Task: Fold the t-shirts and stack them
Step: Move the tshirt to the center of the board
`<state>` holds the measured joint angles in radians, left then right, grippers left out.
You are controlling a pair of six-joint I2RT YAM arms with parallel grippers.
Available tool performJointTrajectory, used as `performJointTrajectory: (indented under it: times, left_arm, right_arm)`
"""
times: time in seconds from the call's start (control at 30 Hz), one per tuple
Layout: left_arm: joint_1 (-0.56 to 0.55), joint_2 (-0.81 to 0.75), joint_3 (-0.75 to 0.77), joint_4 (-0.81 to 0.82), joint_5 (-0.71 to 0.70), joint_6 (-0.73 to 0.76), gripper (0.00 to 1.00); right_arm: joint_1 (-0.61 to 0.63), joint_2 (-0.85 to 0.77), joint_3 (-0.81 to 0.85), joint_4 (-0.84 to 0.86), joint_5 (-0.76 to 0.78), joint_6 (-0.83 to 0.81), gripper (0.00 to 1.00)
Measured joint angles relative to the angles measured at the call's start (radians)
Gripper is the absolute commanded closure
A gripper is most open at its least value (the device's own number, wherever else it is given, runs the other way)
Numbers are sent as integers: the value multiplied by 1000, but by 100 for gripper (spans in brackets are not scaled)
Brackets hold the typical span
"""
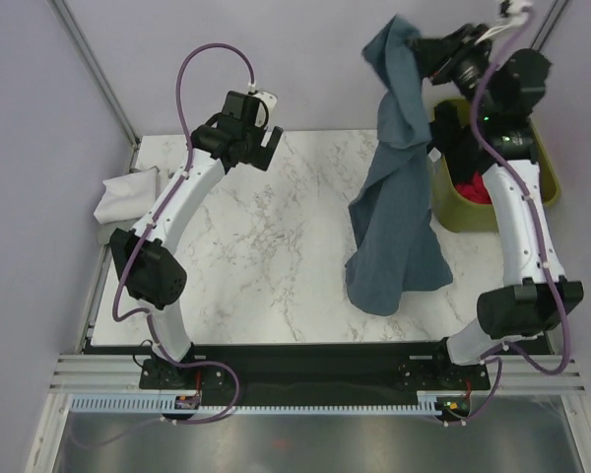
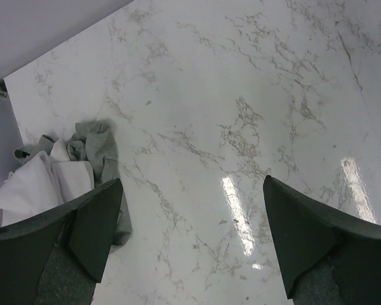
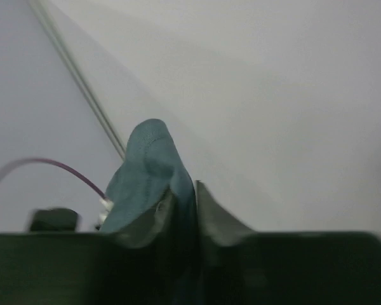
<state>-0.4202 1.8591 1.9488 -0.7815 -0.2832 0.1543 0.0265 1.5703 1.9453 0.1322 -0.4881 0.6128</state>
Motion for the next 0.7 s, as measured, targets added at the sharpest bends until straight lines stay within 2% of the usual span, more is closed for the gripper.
performJointTrajectory:
  times: [0.03,0.07,0.17,0.3,0.43,0.57,0.7]
  left_arm:
    - [0,-5,-9,-3,5,0,1]
    - [0,-11,-17,-8,11,0,1]
    - [2,-43,-43,-25,66,1,1]
    - [4,-113,-79,-63,173,7,1]
    - [4,-160,-92,-77,217,28,1]
    - [6,-150,-91,-76,219,44,1]
    - [9,-99,-67,-77,217,48,1]
  right_arm:
    - [10,11,-93,-50,8,-63,43]
    - [14,34,-145,-95,19,-114,35]
    - [14,134,-269,-269,76,-329,30]
    - [30,121,-449,-444,104,-640,29]
    - [126,10,-503,-676,56,-1012,33]
    - [240,-42,-539,-888,-41,-1245,36]
    - [344,37,-640,-1022,-70,-1376,35]
